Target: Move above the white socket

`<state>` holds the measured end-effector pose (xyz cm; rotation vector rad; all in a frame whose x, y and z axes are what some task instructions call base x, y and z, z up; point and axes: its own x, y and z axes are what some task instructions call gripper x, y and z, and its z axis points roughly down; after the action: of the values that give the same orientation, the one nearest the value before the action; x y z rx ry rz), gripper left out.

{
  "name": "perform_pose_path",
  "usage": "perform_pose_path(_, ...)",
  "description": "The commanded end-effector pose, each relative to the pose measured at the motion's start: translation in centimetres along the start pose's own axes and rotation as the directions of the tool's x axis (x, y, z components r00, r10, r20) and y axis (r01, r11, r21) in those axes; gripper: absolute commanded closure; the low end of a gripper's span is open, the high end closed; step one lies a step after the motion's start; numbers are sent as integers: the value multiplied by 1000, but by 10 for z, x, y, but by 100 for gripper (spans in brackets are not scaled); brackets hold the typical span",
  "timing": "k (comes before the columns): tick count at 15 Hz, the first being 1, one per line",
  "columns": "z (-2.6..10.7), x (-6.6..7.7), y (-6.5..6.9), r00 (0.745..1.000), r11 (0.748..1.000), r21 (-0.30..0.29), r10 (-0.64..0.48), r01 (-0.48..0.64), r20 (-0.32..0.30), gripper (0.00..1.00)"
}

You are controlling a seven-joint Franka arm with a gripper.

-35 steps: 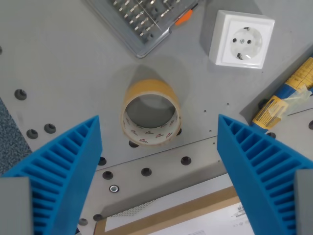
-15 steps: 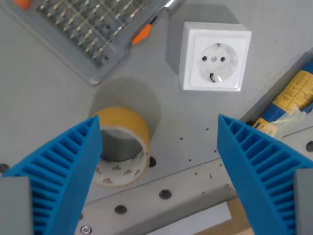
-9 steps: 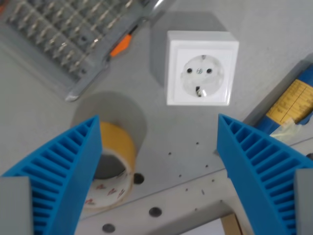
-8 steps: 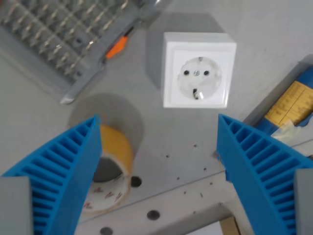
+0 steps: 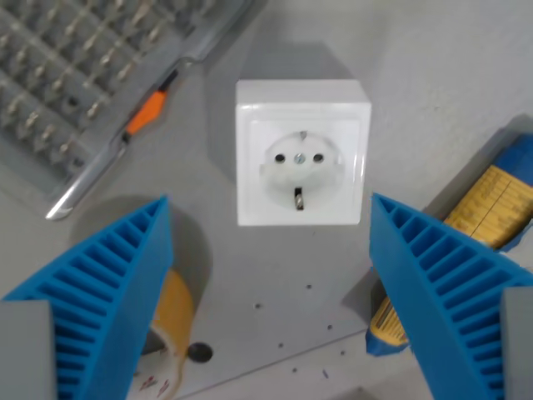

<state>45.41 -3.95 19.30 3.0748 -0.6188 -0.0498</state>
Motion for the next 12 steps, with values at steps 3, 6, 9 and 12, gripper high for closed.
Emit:
perform_pose_path(3, 16, -2, 13, 994, 1000, 16, 8, -6, -105, 0)
perform_pose_path(6, 22, -2, 17, 994, 1000, 20, 6, -3, -110, 0)
perform_pose_path(9, 26, -1, 20, 994, 1000, 22, 6, -4, -109, 0)
perform_pose_path(12, 28, -2, 22, 994, 1000, 23, 8, -5, -110, 0)
